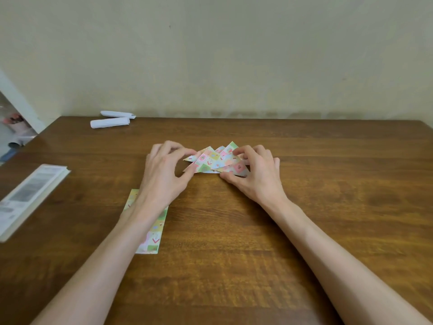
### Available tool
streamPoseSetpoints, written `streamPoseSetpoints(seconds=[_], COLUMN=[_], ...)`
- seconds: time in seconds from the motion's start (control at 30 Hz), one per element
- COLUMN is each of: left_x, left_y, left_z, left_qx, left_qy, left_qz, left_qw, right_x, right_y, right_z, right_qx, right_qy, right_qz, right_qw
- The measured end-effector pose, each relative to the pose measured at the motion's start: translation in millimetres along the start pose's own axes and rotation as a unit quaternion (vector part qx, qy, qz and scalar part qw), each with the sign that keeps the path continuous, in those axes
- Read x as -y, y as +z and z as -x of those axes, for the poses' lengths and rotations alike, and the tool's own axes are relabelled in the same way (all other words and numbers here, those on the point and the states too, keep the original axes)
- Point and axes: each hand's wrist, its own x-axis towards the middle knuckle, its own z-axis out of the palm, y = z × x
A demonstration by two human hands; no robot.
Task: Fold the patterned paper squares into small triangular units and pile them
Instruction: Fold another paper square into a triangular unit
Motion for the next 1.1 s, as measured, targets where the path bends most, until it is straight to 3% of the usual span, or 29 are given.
streamPoseSetpoints(seconds=[0.13, 0.33, 0.77, 1.1], left_x=[-0.8, -7.9, -7.5, -6.6], left_y=[7.2, 8.9, 31.2, 34.3], left_z=[-1.1, -5.8, -38.8, -57.4], left_qx=[0.069, 0.097, 0.055, 0.076], left_qy=[0.120, 0.113, 0.123, 0.131], left_qz=[-0.032, -0.034, -0.056, -0.031], left_qw=[0.990, 0.988, 0.989, 0.988], right_x=[-5.9, -6.4, -13.1, -18.9], right_y=[-2.6, -1.6, 11.0, 9.6], right_z=[-0.6, -10.1, -43.0, -54.1], right_qx=[0.006, 0.032, -0.002, -0.017], right_qy=[-0.027, -0.034, -0.035, -0.030], right_qz=[-0.019, 0.001, 0.043, 0.020], right_qw=[0.999, 0.999, 0.998, 0.999])
